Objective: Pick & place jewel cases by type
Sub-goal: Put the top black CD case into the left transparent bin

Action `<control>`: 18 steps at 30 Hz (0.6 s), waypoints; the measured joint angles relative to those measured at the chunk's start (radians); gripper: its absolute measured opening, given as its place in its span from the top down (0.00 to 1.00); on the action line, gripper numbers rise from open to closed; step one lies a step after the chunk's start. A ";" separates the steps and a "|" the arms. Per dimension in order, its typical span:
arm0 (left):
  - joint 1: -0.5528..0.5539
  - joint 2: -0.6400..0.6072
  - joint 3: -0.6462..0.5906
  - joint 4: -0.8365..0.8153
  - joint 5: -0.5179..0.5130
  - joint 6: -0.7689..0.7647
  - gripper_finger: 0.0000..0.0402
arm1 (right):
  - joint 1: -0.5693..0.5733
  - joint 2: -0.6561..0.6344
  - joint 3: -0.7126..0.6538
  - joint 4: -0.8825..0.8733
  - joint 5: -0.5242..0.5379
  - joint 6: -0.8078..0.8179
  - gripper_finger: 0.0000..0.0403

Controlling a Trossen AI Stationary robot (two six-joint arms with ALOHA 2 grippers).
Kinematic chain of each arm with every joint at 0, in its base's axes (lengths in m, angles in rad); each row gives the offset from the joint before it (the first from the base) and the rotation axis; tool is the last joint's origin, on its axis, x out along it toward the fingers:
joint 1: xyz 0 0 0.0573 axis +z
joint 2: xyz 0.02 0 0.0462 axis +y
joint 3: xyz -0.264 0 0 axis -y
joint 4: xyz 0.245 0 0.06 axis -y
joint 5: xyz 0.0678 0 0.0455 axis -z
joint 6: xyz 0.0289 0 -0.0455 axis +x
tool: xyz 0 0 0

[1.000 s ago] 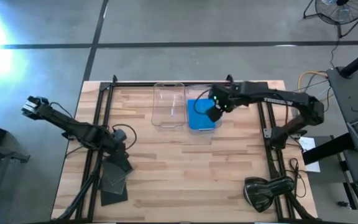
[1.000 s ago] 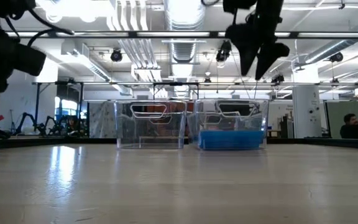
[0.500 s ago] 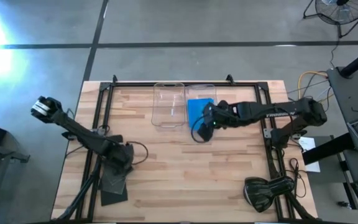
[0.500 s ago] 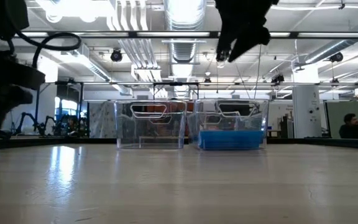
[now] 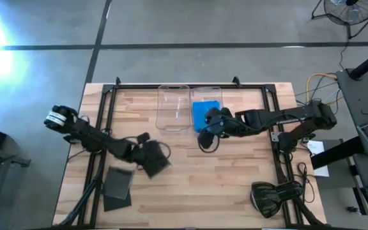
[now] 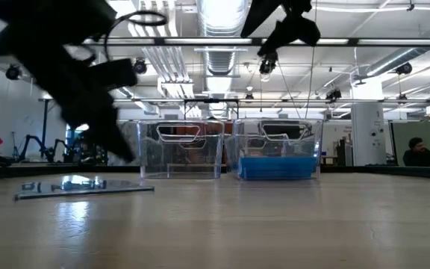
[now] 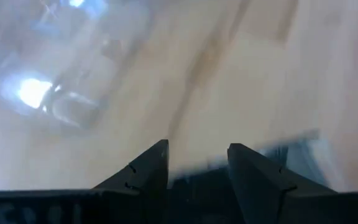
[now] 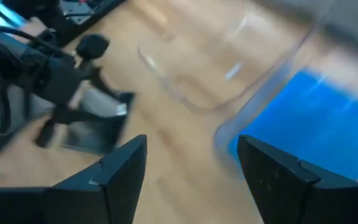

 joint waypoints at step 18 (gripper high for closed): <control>0.065 -0.205 -0.076 -0.513 0.133 -0.272 0.63 | 0.112 0.269 -0.043 0.242 -0.556 0.414 0.40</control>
